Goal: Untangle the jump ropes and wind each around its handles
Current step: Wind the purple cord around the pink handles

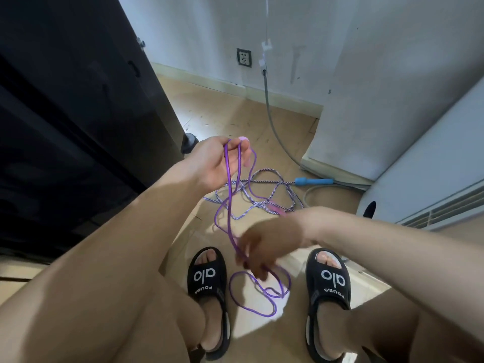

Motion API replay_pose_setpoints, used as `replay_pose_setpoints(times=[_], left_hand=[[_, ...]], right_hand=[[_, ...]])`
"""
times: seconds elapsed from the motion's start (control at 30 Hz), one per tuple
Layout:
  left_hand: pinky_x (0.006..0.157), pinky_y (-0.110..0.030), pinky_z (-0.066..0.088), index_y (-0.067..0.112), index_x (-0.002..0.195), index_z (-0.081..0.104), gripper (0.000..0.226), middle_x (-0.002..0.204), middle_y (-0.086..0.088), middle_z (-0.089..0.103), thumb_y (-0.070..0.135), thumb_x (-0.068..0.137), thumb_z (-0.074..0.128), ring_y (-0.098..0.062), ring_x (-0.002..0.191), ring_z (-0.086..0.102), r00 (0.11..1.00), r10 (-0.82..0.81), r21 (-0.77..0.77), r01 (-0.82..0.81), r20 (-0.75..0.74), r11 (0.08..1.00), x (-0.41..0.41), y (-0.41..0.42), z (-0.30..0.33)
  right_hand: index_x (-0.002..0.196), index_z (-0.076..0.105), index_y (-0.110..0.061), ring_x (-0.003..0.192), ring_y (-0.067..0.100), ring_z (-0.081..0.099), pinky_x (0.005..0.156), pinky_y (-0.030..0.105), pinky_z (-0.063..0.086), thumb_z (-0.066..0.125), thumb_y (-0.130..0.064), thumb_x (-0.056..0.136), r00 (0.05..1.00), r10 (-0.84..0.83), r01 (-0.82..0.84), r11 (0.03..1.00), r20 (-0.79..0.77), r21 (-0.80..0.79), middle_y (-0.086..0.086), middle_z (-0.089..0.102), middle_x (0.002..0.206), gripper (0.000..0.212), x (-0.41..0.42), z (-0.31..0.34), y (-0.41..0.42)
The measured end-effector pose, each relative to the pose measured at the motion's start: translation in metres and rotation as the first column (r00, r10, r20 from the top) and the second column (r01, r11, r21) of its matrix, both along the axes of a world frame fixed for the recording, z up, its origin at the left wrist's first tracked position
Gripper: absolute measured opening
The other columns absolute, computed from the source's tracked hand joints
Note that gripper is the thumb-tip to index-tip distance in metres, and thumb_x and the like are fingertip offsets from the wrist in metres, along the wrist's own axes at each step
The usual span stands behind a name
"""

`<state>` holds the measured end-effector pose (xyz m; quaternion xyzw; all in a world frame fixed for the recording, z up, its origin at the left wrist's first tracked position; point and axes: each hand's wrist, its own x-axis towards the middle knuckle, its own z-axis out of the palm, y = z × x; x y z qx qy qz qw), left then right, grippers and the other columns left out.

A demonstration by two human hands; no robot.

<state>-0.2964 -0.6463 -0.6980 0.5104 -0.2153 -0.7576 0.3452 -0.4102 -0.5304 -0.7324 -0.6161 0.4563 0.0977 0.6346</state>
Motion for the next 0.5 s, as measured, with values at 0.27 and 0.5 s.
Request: replay_pose_setpoints(times=[0.27,0.5], left_hand=[[0.108,-0.033,0.048,0.000,0.082,0.057,0.033,0.078,-0.013,0.066,0.008,0.107,0.036,-0.022,0.085,0.068,0.999,-0.035,0.010,0.035,-0.013,0.999,-0.009,0.010,0.006],[0.090,-0.034,0.058,-0.001,0.082,0.054,0.035,0.083,-0.022,0.066,0.006,0.107,0.031,-0.024,0.080,0.066,0.995,0.003,0.026,0.000,-0.101,1.000,-0.005,0.009,0.007]], right_hand=[[0.116,0.058,-0.018,0.084,0.027,0.069,0.093,0.041,0.050,0.057,-0.050,0.096,0.690,-0.618,0.578,0.784,0.377,0.228,0.010,0.062,0.107,0.038,-0.009,0.008,-0.036],[0.068,0.061,-0.013,0.056,0.016,0.054,0.066,0.029,0.049,0.043,-0.027,0.101,0.925,-0.349,0.380,0.834,0.152,-0.400,0.000,0.067,0.065,0.040,-0.002,0.012,-0.020]])
